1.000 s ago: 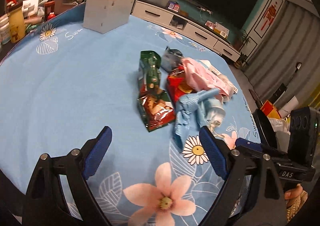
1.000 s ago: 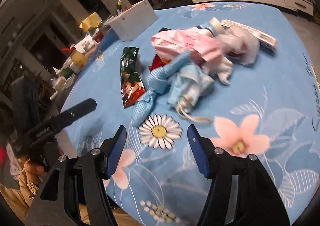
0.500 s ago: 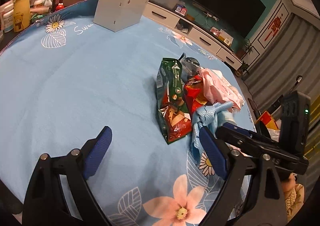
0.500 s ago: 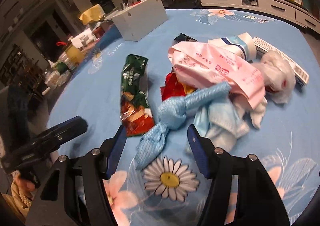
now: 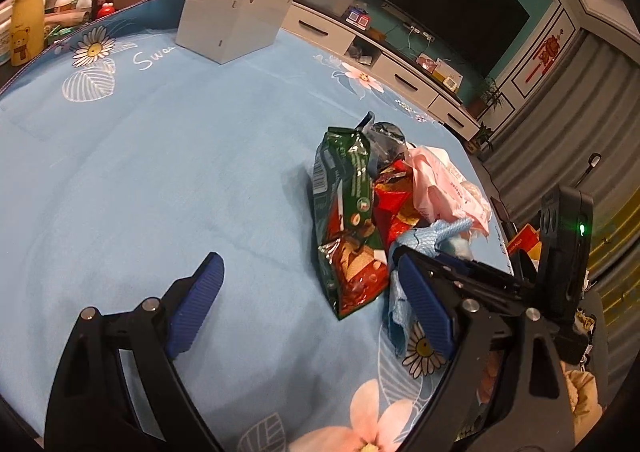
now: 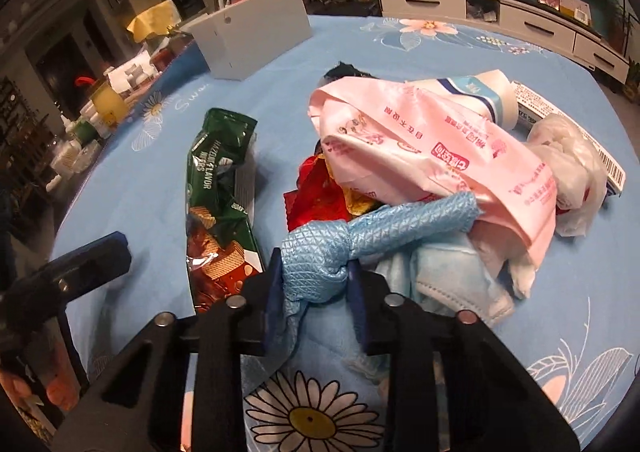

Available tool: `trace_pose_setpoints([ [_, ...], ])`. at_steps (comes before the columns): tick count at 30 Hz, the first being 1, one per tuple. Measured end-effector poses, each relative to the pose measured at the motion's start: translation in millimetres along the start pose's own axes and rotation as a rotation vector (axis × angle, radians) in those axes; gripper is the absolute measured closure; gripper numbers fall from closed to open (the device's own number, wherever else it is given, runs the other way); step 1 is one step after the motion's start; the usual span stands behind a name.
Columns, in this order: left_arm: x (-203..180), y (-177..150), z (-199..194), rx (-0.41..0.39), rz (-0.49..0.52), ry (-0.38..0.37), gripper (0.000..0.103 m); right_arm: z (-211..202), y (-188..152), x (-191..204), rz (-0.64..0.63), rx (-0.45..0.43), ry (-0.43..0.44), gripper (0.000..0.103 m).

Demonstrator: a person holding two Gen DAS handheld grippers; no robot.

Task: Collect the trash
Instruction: 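Grasp the green-and-red snack bag with the left tool while the right tool grasps the blue cloth, then carry both items over the black bin and open both tools to drop them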

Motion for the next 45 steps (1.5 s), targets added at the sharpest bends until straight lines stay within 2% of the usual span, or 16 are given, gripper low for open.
trace_pose_setpoints([
  [7, -14, 14, 22, 0.002, 0.034, -0.011, 0.014, -49, -4, -3, -0.018, -0.078, 0.093, 0.074],
  [11, -15, 21, 42, 0.017, 0.039, 0.005, 0.015, -73, -6, -17, -0.008, -0.112, 0.098, 0.074],
  [13, -13, 24, 53, 0.027, 0.038, 0.042, 0.022, -80, -6, -24, 0.006, -0.122, 0.092, 0.074],
  [16, -9, 25, 62, 0.044, 0.021, 0.07, 0.046, -86, -7, -32, 0.027, -0.135, 0.085, 0.074],
  [17, -8, 24, 64, 0.049, 0.018, 0.074, 0.049, -87, -7, -35, 0.035, -0.135, 0.087, 0.074],
  [18, -8, 23, 64, 0.053, 0.017, 0.073, 0.064, -88, -8, -37, 0.042, -0.137, 0.088, 0.074],
  [19, -9, 22, 64, 0.058, 0.018, 0.067, 0.075, -88, -8, -40, 0.047, -0.138, 0.084, 0.074],
  [23, -17, 18, 58, 0.053, 0.031, 0.065, 0.078, -90, -13, -49, 0.076, -0.135, 0.079, 0.074],
  [34, -69, -4, 8, 0.052, 0.109, -0.041, 0.078, -121, -34, -94, 0.174, -0.168, 0.04, 0.074],
  [45, -145, -16, 10, 0.093, 0.239, -0.139, 0.078, -156, -56, -149, 0.283, -0.23, -0.002, 0.074],
])
Point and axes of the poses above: each gripper's, at about its wrist camera, not at the fingertips, and z roughly the way its jaws point, x to its left, y to its top, the point moved 6 cm from there along z, roughly the way its jaws point, and after that the axes turned 14 degrees about -y, right-handed, at the moved point
